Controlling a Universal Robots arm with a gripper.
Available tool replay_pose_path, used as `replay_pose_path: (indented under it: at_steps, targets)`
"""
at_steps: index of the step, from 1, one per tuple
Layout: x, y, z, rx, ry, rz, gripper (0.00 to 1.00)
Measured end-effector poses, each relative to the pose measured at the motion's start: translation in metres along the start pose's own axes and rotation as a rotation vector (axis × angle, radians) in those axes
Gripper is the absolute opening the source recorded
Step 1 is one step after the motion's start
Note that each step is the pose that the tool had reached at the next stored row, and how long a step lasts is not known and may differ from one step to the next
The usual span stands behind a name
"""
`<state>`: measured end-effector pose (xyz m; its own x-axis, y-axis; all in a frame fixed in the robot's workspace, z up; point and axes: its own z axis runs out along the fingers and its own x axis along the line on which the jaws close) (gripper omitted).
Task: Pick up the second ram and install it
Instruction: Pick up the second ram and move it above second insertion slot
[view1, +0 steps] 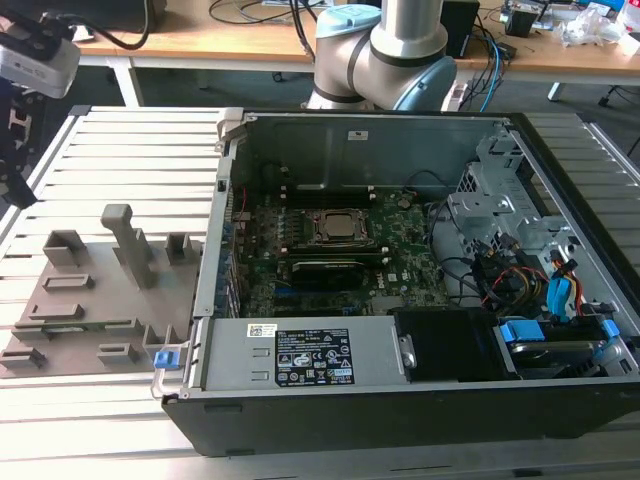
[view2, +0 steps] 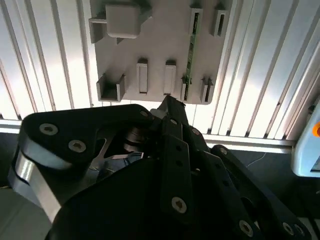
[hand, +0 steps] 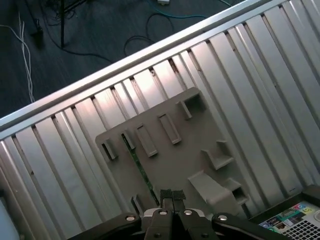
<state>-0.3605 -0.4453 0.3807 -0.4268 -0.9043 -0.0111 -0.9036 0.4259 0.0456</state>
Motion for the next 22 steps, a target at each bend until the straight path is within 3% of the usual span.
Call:
replay_pose_path:
  at_steps: [20, 22]
  targets:
    - [0.0000, 0.0000, 0.0000, -0.0039, 0.0158, -0.346, 0.11]
    - [0.0000, 0.0000, 0.0000, -0.0044, 0.0181, -0.397, 0.11]
